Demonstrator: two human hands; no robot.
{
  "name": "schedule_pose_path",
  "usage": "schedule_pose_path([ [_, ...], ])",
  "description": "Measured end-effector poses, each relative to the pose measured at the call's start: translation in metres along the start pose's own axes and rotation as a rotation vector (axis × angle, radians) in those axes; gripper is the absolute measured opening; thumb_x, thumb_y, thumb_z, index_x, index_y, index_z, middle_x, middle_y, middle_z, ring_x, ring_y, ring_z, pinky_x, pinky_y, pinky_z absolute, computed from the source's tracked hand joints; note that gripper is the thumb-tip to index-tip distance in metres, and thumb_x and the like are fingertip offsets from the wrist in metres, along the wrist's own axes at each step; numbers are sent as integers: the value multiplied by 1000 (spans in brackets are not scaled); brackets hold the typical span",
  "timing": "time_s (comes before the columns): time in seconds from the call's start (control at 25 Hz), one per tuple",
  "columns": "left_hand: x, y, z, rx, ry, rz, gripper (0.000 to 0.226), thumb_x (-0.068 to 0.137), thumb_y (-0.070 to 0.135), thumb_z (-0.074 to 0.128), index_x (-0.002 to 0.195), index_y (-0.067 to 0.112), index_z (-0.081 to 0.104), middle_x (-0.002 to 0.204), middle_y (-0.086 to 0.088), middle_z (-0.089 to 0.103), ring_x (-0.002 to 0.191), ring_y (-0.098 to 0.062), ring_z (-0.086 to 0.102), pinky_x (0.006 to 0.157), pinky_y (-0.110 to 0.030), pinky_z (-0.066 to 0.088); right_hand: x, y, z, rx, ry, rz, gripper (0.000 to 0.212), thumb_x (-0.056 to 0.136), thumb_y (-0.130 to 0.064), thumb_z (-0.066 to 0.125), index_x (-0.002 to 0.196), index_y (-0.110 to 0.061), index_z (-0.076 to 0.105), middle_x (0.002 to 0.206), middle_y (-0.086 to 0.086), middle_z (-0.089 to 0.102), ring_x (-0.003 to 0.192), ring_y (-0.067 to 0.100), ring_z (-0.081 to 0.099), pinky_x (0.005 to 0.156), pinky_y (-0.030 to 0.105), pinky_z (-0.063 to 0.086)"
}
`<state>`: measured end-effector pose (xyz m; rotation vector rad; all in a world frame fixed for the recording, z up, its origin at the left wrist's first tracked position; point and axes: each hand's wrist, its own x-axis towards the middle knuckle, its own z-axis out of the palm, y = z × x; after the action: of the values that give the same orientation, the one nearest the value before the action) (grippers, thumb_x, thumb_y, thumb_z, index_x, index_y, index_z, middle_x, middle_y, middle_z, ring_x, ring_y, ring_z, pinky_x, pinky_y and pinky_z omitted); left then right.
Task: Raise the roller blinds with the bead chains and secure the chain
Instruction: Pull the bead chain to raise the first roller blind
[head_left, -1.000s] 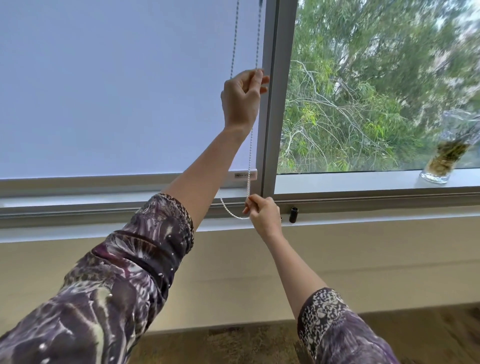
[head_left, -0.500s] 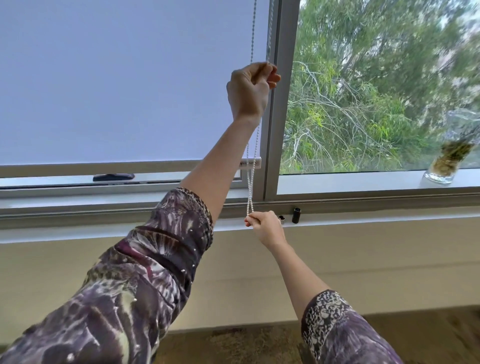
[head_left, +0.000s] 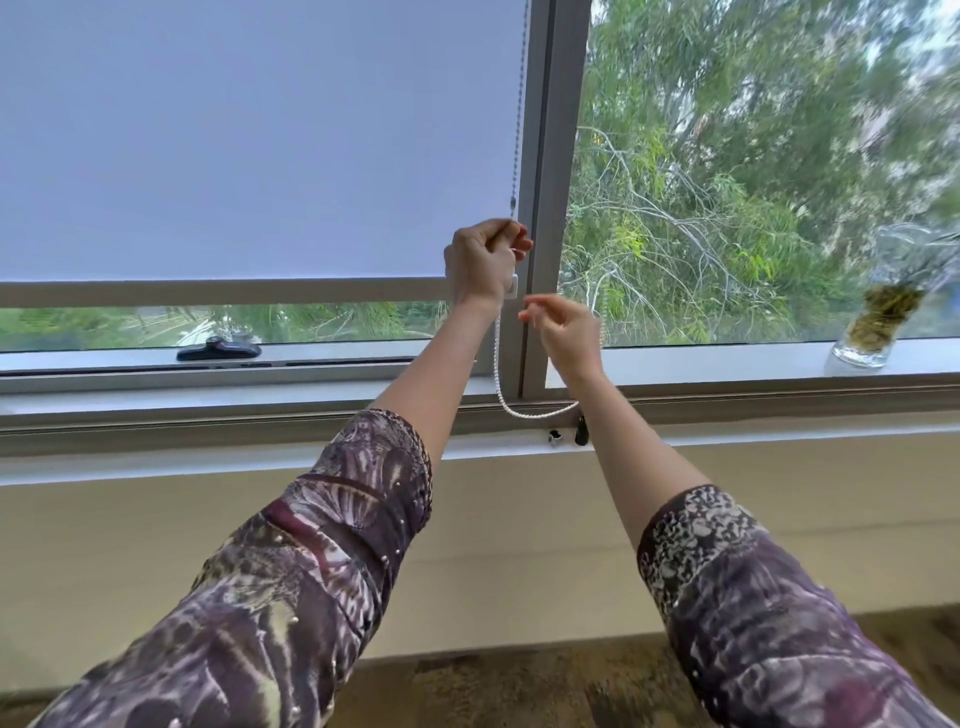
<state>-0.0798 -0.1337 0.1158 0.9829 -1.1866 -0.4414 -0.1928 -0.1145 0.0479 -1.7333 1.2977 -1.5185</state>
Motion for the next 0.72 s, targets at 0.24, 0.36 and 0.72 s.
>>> schedule_pose_path([
  [0.24,-17,-12,6,192,-40,58,19,89,15,59,89,10,77,82,-11,78,75,-28,73,69,-42,60,40,-56,-13,79,100,-105,22,90,-1,51,104,0,69,91,17,73,81,25,70,81,42,58],
  [0.36,-33,-17,7,207,-35,81,20,86,19,58,81,16,77,71,0,76,67,-17,72,64,-36,59,49,-77,-18,130,159,-110,23,92,-6,49,104,-4,69,88,12,73,80,22,70,77,41,56],
  [0.72,-74,-46,5,268,-81,-40,19,93,17,59,88,12,77,75,-3,78,72,-19,73,69,-37,60,71,-139,-22,224,184,-238,17,95,-13,52,97,-5,67,85,11,74,68,11,65,64,27,53],
])
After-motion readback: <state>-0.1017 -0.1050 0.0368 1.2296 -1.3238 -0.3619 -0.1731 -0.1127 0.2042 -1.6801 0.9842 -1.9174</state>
